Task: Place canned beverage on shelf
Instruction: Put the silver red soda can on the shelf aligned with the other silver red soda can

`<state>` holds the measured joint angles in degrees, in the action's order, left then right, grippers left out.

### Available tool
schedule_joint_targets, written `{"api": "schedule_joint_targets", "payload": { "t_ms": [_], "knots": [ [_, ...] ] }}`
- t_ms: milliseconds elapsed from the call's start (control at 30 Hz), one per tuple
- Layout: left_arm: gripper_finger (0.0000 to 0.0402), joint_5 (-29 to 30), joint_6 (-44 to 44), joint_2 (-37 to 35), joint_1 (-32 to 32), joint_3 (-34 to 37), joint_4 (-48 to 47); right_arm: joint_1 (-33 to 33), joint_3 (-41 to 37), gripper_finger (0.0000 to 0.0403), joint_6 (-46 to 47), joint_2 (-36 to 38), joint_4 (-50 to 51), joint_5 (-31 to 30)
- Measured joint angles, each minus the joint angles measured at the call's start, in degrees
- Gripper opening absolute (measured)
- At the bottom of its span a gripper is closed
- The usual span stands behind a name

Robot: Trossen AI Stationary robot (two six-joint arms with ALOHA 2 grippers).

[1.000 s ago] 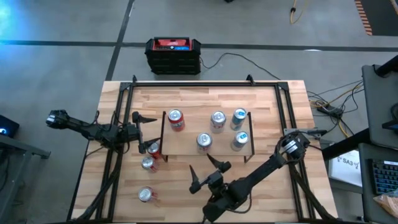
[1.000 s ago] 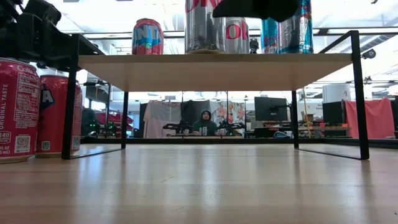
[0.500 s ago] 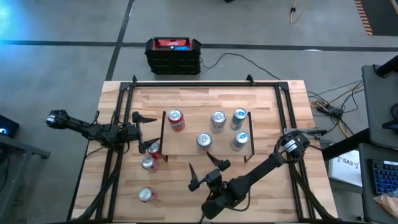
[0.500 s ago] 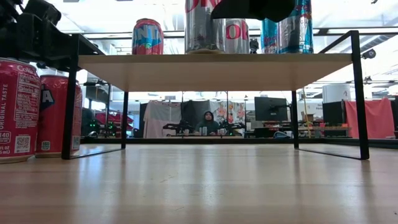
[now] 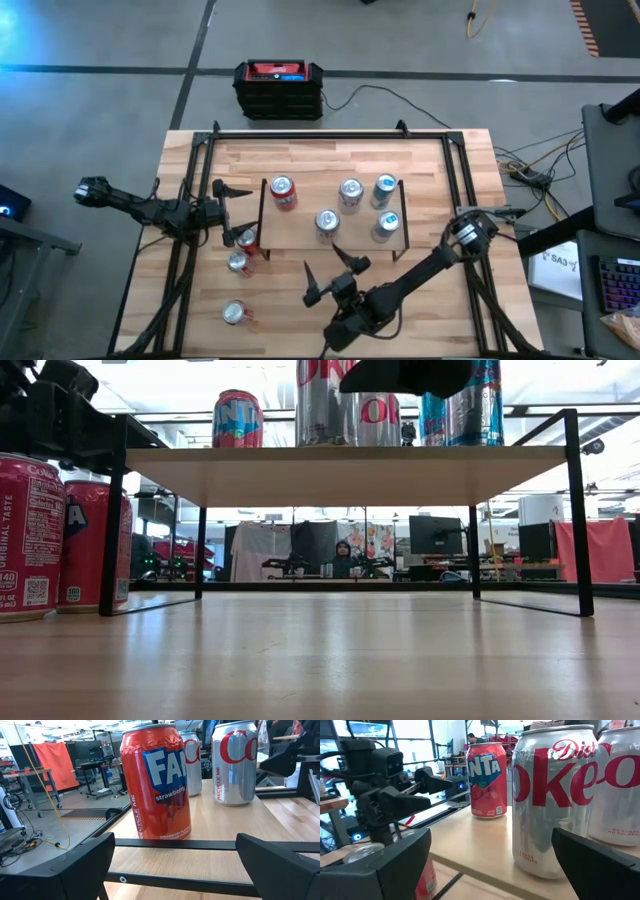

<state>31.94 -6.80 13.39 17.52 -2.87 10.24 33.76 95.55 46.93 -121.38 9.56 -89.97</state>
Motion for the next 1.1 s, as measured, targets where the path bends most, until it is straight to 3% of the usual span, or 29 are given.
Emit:
{"api": "schedule_joint_targets", "payload": {
  "t_ms": [667,1033,1100],
  "knots": [
    [0.04,0.0,0.0,0.0,0.0,0.0,0.0,1.2,0.4,0.04,-0.1,0.1,0.4,1.2],
    [0.04,0.0,0.0,0.0,0.0,0.0,0.0,1.1,0.4,0.04,-0.2,0.1,0.4,21.2],
    [0.04,0.0,0.0,0.0,0.0,0.0,0.0,1.1,0.4,0.04,-0.9,0.1,0.4,22.3]
  ]
}}
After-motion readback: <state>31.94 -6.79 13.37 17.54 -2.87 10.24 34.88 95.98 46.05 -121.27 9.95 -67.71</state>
